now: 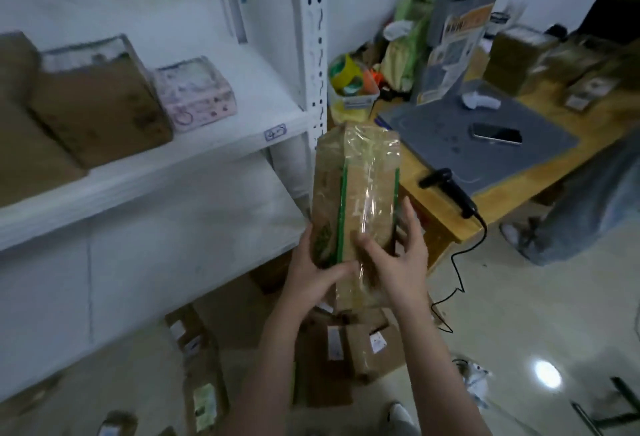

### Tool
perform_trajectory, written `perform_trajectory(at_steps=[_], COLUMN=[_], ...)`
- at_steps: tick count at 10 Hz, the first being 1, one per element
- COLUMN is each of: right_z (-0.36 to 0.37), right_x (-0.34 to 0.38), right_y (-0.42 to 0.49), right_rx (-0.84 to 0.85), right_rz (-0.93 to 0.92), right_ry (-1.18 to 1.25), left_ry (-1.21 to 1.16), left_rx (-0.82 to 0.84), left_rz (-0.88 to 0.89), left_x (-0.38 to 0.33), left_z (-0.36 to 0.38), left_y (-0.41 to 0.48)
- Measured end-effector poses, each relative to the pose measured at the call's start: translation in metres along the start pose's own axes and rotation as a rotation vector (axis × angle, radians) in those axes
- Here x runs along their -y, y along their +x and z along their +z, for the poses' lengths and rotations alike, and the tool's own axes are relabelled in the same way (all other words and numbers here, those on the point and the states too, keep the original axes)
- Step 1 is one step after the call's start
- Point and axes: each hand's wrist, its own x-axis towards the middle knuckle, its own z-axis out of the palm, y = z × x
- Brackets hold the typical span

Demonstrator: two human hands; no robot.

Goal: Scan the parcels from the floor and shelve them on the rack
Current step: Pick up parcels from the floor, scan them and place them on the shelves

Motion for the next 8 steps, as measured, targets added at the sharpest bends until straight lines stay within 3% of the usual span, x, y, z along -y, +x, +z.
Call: perform_trajectory(at_steps=[1, 2, 3, 4, 5, 7, 8], right_z=[-0.007, -0.017, -0.024, -0.032, -0.039, -0.066, -0.09], right_x=[0.042, 0.064, 0.067, 0.063, 0.061, 0.059, 0.072], right_y=[-0.007, -0.004, 0.002, 0.012, 0.022, 0.064, 0.094], right_rx=[0.046, 0.1, 0.135, 0.198, 0.328, 0.501, 0.553], right_rz=[-0.016, -0.022, 0.05, 0.247, 0.36, 0.497, 0.558], right_ry=[0.119, 0.201, 0.186, 0.262, 0.36, 0.367, 0.423], left_ry=[-0.198, -0.522, -0.828, -1.018, -1.045, -0.827, -0.881], left_rx=[-0.099, -0.071, 0.043, 0.17, 0.166, -0.177, -0.264], left_rz=[-0.022, -0.077, -0.1, -0.149, -0.137, -0.075, -0.133], left_x=[-0.027, -0.039, -0.037, -0.033, -0.029, -0.041, -0.056], left_z=[-0.008, -0.013, -0.018, -0.02, -0.016, 0.035, 0.074], left_y=[-0.024, -0.044, -0.057, -0.061, -0.056, -0.039, -0.016])
